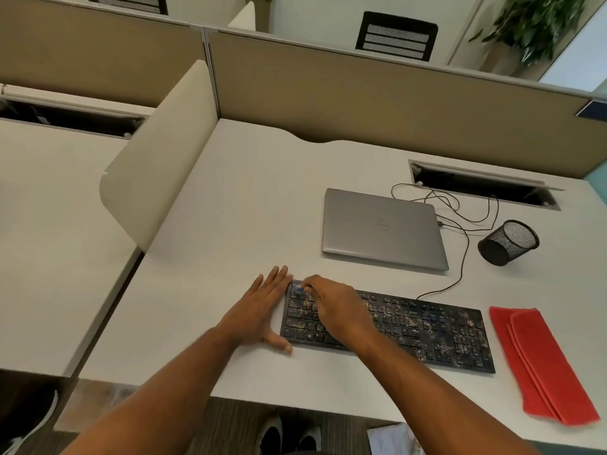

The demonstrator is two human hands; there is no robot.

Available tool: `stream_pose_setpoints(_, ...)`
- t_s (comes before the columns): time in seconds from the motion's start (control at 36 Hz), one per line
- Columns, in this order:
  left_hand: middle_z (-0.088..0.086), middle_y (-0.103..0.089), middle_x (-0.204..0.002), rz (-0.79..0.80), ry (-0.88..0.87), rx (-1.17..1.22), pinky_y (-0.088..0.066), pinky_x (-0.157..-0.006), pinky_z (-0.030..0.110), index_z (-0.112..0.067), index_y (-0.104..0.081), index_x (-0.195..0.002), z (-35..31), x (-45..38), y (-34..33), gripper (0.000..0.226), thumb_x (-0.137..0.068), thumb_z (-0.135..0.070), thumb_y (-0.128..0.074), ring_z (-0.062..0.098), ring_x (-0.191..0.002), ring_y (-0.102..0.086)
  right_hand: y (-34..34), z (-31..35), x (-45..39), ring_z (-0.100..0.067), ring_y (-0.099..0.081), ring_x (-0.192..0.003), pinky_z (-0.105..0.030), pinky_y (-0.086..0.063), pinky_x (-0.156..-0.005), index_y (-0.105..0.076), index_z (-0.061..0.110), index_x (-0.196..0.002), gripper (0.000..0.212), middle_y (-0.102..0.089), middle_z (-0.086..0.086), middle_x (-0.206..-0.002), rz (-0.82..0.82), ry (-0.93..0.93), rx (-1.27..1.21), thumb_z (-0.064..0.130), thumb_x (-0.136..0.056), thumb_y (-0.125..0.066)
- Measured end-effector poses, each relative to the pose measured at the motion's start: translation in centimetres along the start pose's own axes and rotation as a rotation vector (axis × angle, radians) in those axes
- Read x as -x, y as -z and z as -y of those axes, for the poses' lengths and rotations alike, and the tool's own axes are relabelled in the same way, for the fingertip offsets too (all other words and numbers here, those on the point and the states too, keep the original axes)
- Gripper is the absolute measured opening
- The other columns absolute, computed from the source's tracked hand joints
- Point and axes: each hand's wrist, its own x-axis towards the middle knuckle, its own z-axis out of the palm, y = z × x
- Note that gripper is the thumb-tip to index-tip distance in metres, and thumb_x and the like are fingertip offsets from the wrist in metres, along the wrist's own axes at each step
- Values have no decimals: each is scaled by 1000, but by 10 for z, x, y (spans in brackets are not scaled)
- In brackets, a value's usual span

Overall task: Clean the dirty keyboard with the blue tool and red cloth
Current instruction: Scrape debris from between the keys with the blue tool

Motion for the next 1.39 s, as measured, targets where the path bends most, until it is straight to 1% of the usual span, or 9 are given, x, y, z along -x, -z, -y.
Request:
stream_pose_setpoints(0.11, -5, 24, -170, -10, -3, 1, 10, -129, 41, -23, 18, -163, 1, 0, -1, 149, -64, -92, -69, 10, -155, 26, -4, 1, 7, -9, -64, -81, -20, -45, -63, -63, 24, -118, 18, -74, 5, -105, 35, 56, 12, 25, -104, -53)
stream_pose_setpoints(0.28, -6, 22, -170, -14, -9, -20, 9, -129, 41, -24, 20, -162, 1, 1, -2, 146, -66, -94, -65, 9, -155, 25, -3, -2, 9, -5, -46, -57, -17, -33, -52, -62, 25, -112, 16, -68, 6, -83, -59, 18, -22, 31, -105, -49)
stream_pose_setpoints(0.36, -7, 22, -170, -9, -1, -23, 9, -129, 40, -24, 20, -162, 1, 0, -2, 147, -65, -95, -65, 8, -155, 25, -1, -4, 5, -3, -50, -58, -14, -38, -55, -62, 25, -116, 17, -68, 7, -86, -138, -50, -108, 31, -105, -51)
stream_pose_setpoints(0.53, -6, 20, -171, -11, -2, -28, 7, -130, 42, -22, 18, -162, 2, 0, -3, 148, -65, -95, -65, 9, -155, 24, -4, -4, 4, -3, -52, -62, -23, -42, -54, -59, 33, -111, 13, -70, 11, -90, 8, -7, -19, 34, -106, -47)
stream_pose_setpoints(0.72, -5, 22, -170, -1, 10, -47, 9, -129, 40, -22, 20, -162, 1, -1, -3, 149, -64, -97, -63, 9, -154, 26, 8, 2, -17, -11, -62, -77, -29, -55, -69, -60, 26, -114, 14, -71, 6, -95, -74, -40, -96, 29, -104, -50)
stream_pose_setpoints(0.92, -5, 21, -171, 1, 6, -43, 9, -129, 40, -22, 22, -161, 1, -1, -2, 149, -64, -97, -63, 9, -154, 26, 21, -6, -26, -18, -55, -70, -28, -41, -59, -54, 23, -113, 14, -70, 0, -95, 63, 44, 177, 17, -100, -56)
stream_pose_setpoints(1.08, -5, 21, -171, 2, 15, -34, 9, -129, 40, -23, 21, -162, 0, -1, -2, 149, -64, -97, -63, 8, -154, 27, 32, -9, -31, -21, -62, -74, -39, -57, -67, -55, 24, -108, 10, -69, -1, -90, 55, 29, 175, 20, -99, -56)
stream_pose_setpoints(1.19, -6, 22, -170, 3, 13, -40, 10, -129, 39, -23, 21, -162, 0, -1, -2, 148, -64, -96, -64, 8, -154, 27, 22, -2, -37, -20, -61, -74, -39, -55, -68, -55, 25, -108, 8, -69, 1, -90, 3, 3, 98, 23, -103, -50)
stream_pose_setpoints(1.39, -6, 21, -171, 5, 17, -40, 8, -129, 40, -23, 21, -162, 0, 0, -1, 149, -64, -97, -62, 8, -154, 26, 18, -14, -27, -21, -60, -72, -31, -51, -61, -48, 25, -110, 22, -71, -1, -96, 47, -11, 197, 9, -96, -56)
